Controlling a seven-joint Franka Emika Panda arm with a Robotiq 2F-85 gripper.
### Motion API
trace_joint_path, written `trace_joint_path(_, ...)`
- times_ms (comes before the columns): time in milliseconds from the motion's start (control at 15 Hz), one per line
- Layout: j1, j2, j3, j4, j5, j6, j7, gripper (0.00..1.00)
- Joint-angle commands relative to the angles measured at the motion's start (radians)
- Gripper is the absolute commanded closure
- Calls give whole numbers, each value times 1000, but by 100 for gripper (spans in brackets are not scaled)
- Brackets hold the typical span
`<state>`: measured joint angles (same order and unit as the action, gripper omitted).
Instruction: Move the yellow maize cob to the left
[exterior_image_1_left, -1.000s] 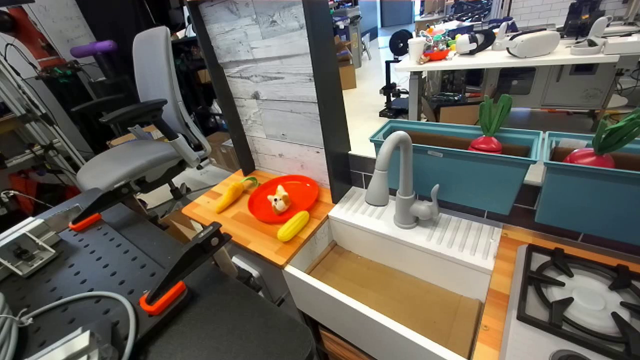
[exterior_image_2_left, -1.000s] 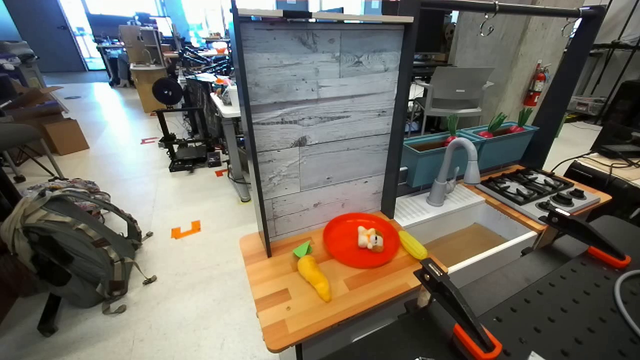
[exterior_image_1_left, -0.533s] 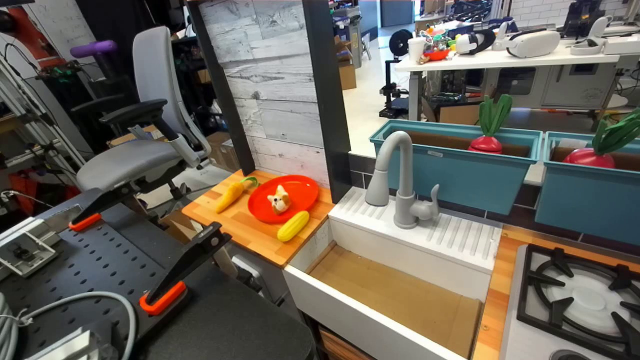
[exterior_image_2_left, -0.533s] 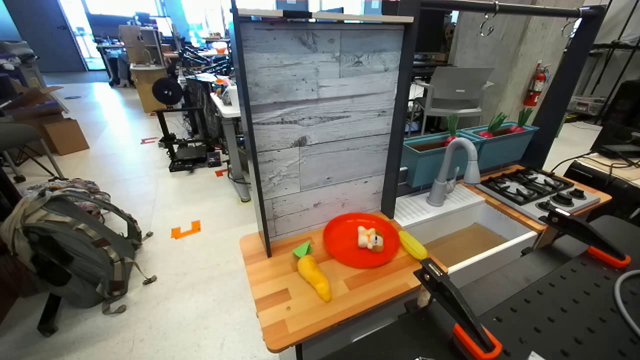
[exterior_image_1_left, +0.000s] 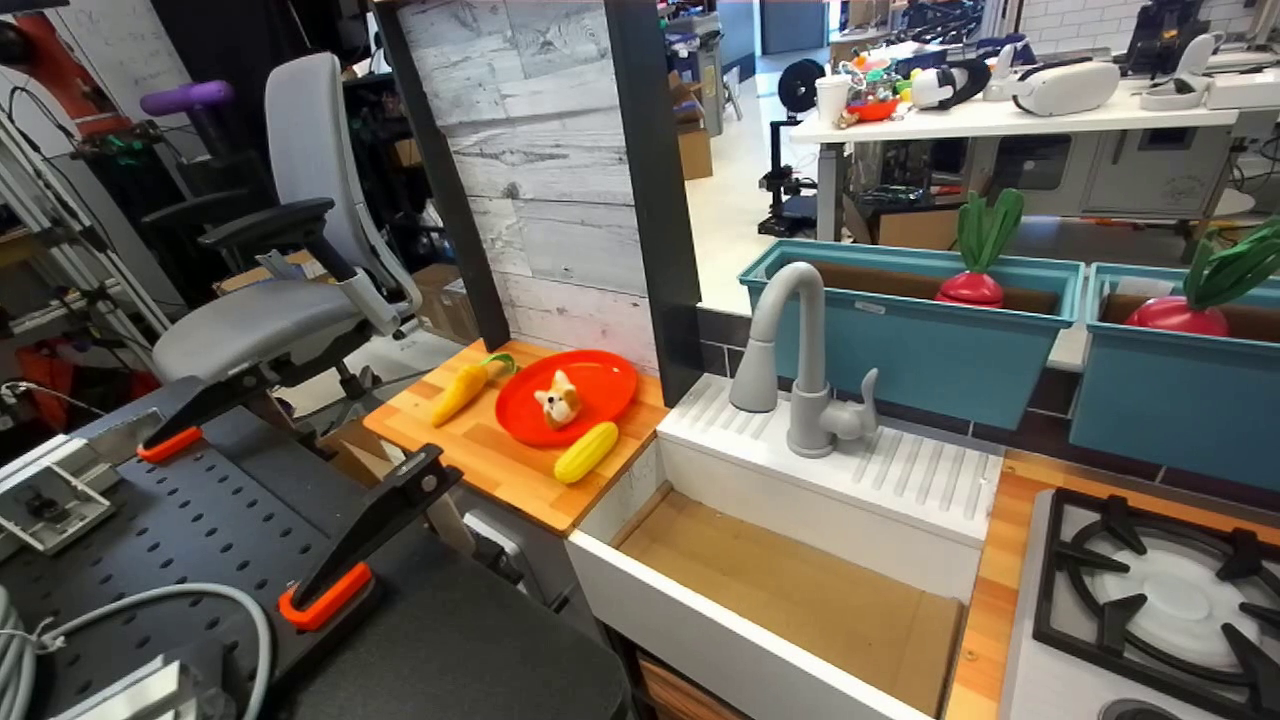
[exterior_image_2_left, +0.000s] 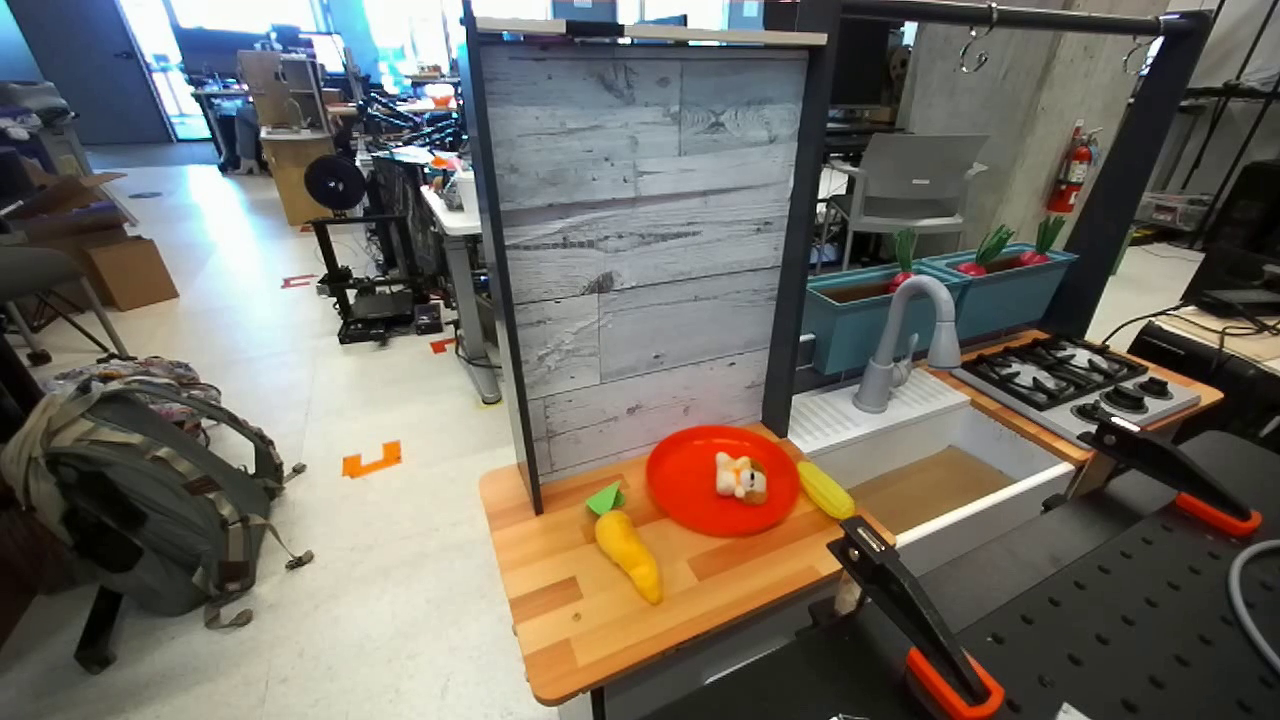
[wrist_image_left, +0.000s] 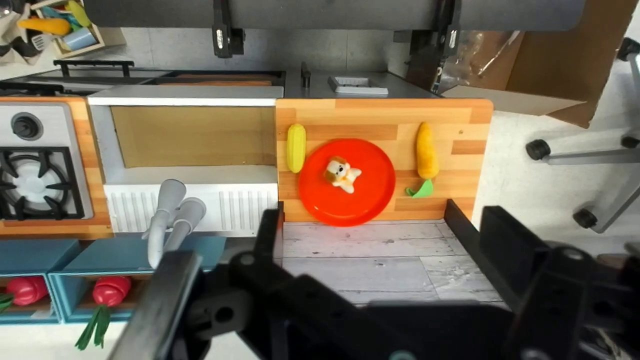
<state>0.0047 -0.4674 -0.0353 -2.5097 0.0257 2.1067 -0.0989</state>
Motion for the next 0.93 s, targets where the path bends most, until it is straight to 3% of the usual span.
trace_joint_path(0,-13,120,-15,19,-12,102,-14,0)
trace_joint_path(867,-45,548,-34,110,12,369,-19,0)
